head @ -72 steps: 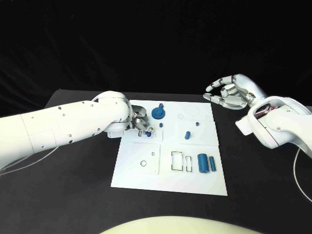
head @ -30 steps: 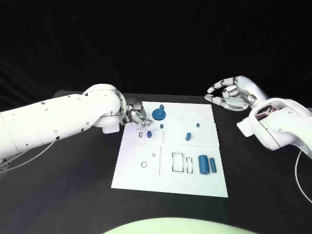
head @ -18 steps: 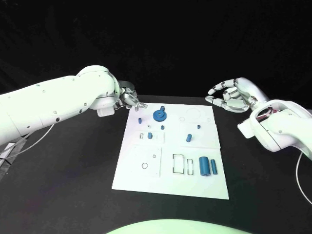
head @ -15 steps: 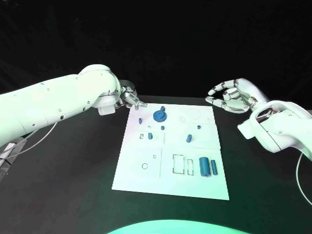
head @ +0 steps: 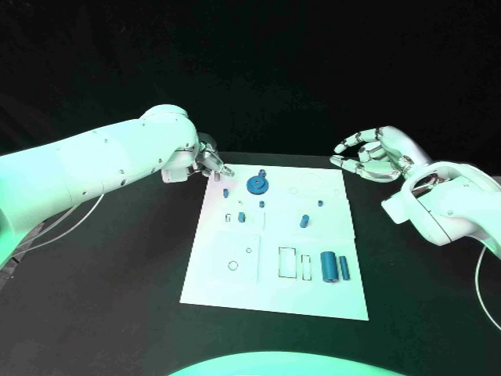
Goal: Assemble the parts on the task board
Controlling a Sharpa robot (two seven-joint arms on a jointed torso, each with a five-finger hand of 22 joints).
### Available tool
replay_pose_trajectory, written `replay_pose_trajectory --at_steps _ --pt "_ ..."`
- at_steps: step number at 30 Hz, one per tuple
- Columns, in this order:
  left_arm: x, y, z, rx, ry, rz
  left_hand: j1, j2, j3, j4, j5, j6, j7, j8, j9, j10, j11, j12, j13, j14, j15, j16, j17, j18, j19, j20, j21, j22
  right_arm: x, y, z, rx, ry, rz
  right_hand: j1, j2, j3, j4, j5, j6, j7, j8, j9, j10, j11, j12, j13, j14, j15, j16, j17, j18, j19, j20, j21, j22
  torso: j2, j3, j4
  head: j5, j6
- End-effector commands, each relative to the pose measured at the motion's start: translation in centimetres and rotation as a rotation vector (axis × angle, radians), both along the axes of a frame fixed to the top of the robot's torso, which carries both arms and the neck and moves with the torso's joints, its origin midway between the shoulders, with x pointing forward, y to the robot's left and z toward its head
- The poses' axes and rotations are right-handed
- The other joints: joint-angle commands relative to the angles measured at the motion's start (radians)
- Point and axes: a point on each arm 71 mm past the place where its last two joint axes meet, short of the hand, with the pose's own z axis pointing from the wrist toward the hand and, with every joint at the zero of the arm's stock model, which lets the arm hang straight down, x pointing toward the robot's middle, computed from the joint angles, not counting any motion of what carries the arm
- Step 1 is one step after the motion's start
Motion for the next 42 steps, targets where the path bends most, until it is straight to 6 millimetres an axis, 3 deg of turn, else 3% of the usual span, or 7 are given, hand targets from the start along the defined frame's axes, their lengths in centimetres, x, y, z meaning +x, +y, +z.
replay_pose_trajectory --at_steps 1,23,34,42 --pt "-0.1 -0.3 -0.7 0.025 0.061 -0.038 0.007 -0.004 -0.005 -0.001 -0.005 0.007 0.002 -0.004 -0.002 -0.006 0.001 -0.005 -0.002 0.095 0.01 0.005 0.235 0.001 0.0 0.008 -0.003 -0.001 -0.1 0.2 0.0 -0.002 0.0 0.016 -0.012 0.001 0.0 0.004 -0.005 -0.004 0.001 0.004 0.001 -0.005 -0.001 -0.003 0.015 0.068 -0.006 -0.004 0.093 0.011 0.048 -0.007 -0.006 0.202 -0.001 0.0004 0.0014 -0.001 -0.003" --pt "-0.4 -1.0 -2.3 0.014 0.112 -0.053 0.038 0.013 -0.013 -0.005 -0.006 0.022 0.002 -0.009 -0.012 -0.006 0.001 -0.001 0.001 0.097 0.01 0.007 0.239 0.001 0.0 0.01 -0.002 0.003 0.0 0.3 -0.1 -0.002 0.001 0.019 -0.01 0.004 0.0 0.005 -0.005 -0.005 0.0 0.006 0.001 -0.005 -0.001 -0.002 0.016 0.068 -0.007 -0.004 0.093 0.011 0.048 -0.008 -0.006 0.202 -0.002 0.001 0.0013 0.0 -0.005" --pt "-0.4 -1.2 -2.6 0.001 0.119 -0.054 0.091 0.042 -0.012 -0.007 -0.003 0.031 0.002 -0.016 -0.023 -0.007 0.001 0.003 0.001 0.097 0.01 0.008 0.24 0.001 0.0 0.011 -0.001 0.005 0.0 0.4 -0.1 -0.002 0.002 0.019 -0.01 0.005 0.0 0.005 -0.005 -0.005 0.0 0.006 0.001 -0.004 -0.001 -0.001 0.017 0.068 -0.007 -0.004 0.093 0.011 0.048 -0.008 -0.006 0.202 -0.002 0.0015 0.0013 0.0 -0.007" --pt "-0.5 -1.3 -2.6 -0.009 0.122 -0.056 0.12 0.05 -0.011 -0.01 -0.003 0.034 0.002 -0.018 -0.027 -0.008 0.001 0.003 -0.001 0.097 0.01 0.007 0.24 0.001 0.0 0.011 -0.001 0.006 0.0 0.4 -0.1 -0.002 0.003 0.019 -0.01 0.006 0.0 0.006 -0.004 -0.005 0.0 0.006 0.002 -0.003 -0.001 -0.001 0.017 0.068 -0.007 -0.004 0.094 0.011 0.048 -0.008 -0.006 0.203 -0.002 0.0017 0.0013 -0.001 -0.008"
